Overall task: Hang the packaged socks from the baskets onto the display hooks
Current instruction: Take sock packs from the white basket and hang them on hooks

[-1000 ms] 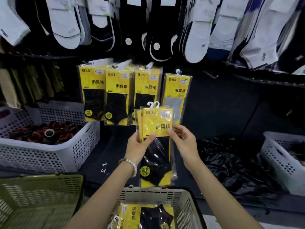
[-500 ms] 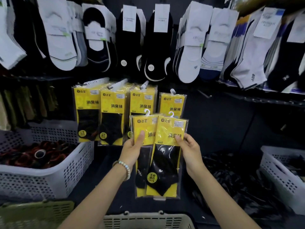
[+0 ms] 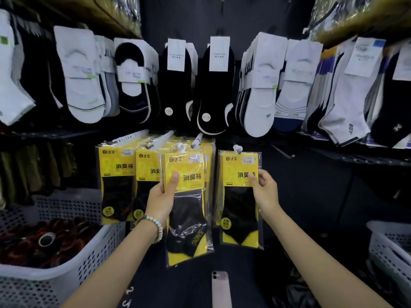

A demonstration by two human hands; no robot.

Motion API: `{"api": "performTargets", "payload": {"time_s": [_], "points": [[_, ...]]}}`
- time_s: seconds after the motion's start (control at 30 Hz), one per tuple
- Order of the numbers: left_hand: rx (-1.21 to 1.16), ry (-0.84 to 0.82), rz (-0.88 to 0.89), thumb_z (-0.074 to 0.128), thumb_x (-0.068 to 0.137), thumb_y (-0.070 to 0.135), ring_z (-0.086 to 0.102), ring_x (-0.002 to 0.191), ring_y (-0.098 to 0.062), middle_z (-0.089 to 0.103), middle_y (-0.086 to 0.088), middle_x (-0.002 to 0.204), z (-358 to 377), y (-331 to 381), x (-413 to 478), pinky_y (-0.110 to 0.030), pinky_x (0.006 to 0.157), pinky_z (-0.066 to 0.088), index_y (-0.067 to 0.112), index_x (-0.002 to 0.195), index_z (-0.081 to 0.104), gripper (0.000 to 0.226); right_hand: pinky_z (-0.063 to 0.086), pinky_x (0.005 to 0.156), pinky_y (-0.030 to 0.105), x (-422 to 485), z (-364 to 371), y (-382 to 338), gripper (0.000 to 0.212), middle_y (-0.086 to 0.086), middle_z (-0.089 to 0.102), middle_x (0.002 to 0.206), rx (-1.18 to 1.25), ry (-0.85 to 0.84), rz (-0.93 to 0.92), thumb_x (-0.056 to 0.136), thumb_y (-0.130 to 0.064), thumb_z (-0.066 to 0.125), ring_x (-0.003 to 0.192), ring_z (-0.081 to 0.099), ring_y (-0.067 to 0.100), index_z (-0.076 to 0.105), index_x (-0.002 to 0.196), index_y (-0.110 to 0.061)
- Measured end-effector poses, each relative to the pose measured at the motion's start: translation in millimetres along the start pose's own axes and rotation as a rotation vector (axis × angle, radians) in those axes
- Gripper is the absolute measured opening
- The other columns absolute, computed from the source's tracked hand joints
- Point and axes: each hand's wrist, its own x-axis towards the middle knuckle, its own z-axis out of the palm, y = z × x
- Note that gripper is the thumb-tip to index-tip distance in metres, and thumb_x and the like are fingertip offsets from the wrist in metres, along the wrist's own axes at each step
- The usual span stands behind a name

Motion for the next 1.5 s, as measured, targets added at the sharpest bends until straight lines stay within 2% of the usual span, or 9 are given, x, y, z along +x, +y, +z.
{"api": "performTargets", "payload": {"time_s": [0.1, 0.27, 0.47, 0.6, 0.73, 0.97, 1.1, 1.23, 1.5], "points": [[-0.019, 0.004, -0.003, 0.048, 0.079, 0.064, 0.026, 0.056, 0.005, 0.032, 0.017, 0.065, -0.3, 0.7, 1.2, -0.009, 0.044, 0.025, 0.034, 0.068, 0.039, 0.034, 0.051, 0.077, 0.018, 8.9, 7.7, 15.0, 0.010, -0.002, 0.070, 0.099, 0.021, -0.014, 0.064, 0.094, -0.018, 0.058, 0.091, 0.066, 0.006, 0.063, 0.103, -0.016], [-0.035, -0.007, -0.003, 0.050, 0.078, 0.063, 0.029, 0.056, 0.005, 0.033, 0.018, 0.065, 1.0, 2.9, 0.5, -0.008, 0.041, 0.032, 0.036, 0.068, 0.040, 0.031, 0.053, 0.085, 0.033, 23.4, 12.0, 30.0, 0.028, 0.005, 0.068, 0.095, -0.042, 0.215, 0.229, 0.080, -0.034, 0.075, 0.092, 0.064, 0.020, 0.066, 0.093, -0.011], [-0.057, -0.047, -0.054, 0.051, 0.080, 0.062, 0.036, 0.044, 0.006, 0.032, 0.018, 0.065, 1.1, -0.7, -10.5, -0.006, 0.041, 0.033, 0.037, 0.067, 0.043, 0.029, 0.041, 0.069, 0.023, -3.6, 5.8, 28.5, 0.030, 0.002, 0.059, 0.098, -0.118, 0.325, 0.239, 0.081, -0.028, 0.074, 0.089, 0.058, 0.017, 0.057, 0.103, -0.014], [-0.089, -0.114, -0.070, 0.054, 0.077, 0.061, 0.039, 0.062, 0.003, 0.042, 0.016, 0.070, 7.6, 0.8, -20.4, -0.014, 0.058, 0.030, 0.033, 0.069, 0.046, 0.030, 0.046, 0.067, 0.019, -40.5, 10.8, 10.0, 0.012, -0.001, 0.064, 0.093, 0.016, 0.053, 0.191, 0.086, -0.035, 0.066, 0.082, 0.061, 0.011, 0.062, 0.090, -0.024], [-0.131, -0.142, -0.075, 0.060, 0.078, 0.053, 0.060, 0.089, -0.004, 0.067, 0.010, 0.093, 23.4, 10.0, -34.8, -0.023, 0.076, 0.040, 0.029, 0.089, 0.065, 0.027, 0.053, 0.079, 0.026, -71.5, 21.2, -12.0, 0.019, -0.002, 0.066, 0.101, 0.002, -0.210, 0.086, 0.083, -0.039, 0.067, 0.094, 0.062, 0.015, 0.064, 0.099, -0.028], [-0.153, -0.123, -0.087, 0.074, 0.069, 0.043, 0.067, 0.078, -0.004, 0.072, 0.012, 0.081, 39.0, 25.1, -48.1, -0.020, 0.065, 0.051, 0.027, 0.084, 0.068, 0.023, 0.057, 0.077, 0.027, -83.6, 15.0, -30.9, 0.022, 0.001, 0.073, 0.091, 0.080, -0.181, 0.062, 0.079, -0.028, 0.075, 0.089, 0.069, 0.017, 0.067, 0.095, -0.014], [-0.120, -0.120, -0.085, 0.057, 0.080, 0.056, 0.056, 0.057, 0.007, 0.059, 0.025, 0.056, 35.5, 30.3, -47.1, -0.012, 0.054, 0.035, 0.037, 0.072, 0.056, 0.021, 0.057, 0.074, 0.025, -80.3, 5.9, -31.2, 0.021, -0.001, 0.075, 0.093, 0.186, -0.165, 0.124, 0.080, -0.021, 0.073, 0.090, 0.071, 0.016, 0.067, 0.098, -0.014], [-0.059, -0.087, -0.088, 0.048, 0.085, 0.058, 0.030, 0.059, 0.003, 0.036, 0.017, 0.066, 27.9, 28.1, -35.4, -0.019, 0.061, 0.032, 0.034, 0.071, 0.042, 0.027, 0.055, 0.068, 0.020, -71.1, -8.5, -24.3, 0.015, -0.005, 0.075, 0.095, 0.209, -0.102, 0.191, 0.091, -0.018, 0.061, 0.088, 0.071, 0.009, 0.064, 0.106, -0.017], [0.034, -0.009, -0.018, 0.046, 0.086, 0.057, 0.033, 0.058, -0.005, 0.036, 0.007, 0.067, 4.6, 21.7, -12.9, -0.015, 0.053, 0.026, 0.033, 0.067, 0.040, 0.032, 0.054, 0.082, 0.032, -36.6, -31.2, -20.3, 0.010, 0.005, 0.070, 0.102, 0.135, 0.023, 0.194, 0.096, -0.012, 0.054, 0.095, 0.067, 0.017, 0.062, 0.098, -0.017]]}}
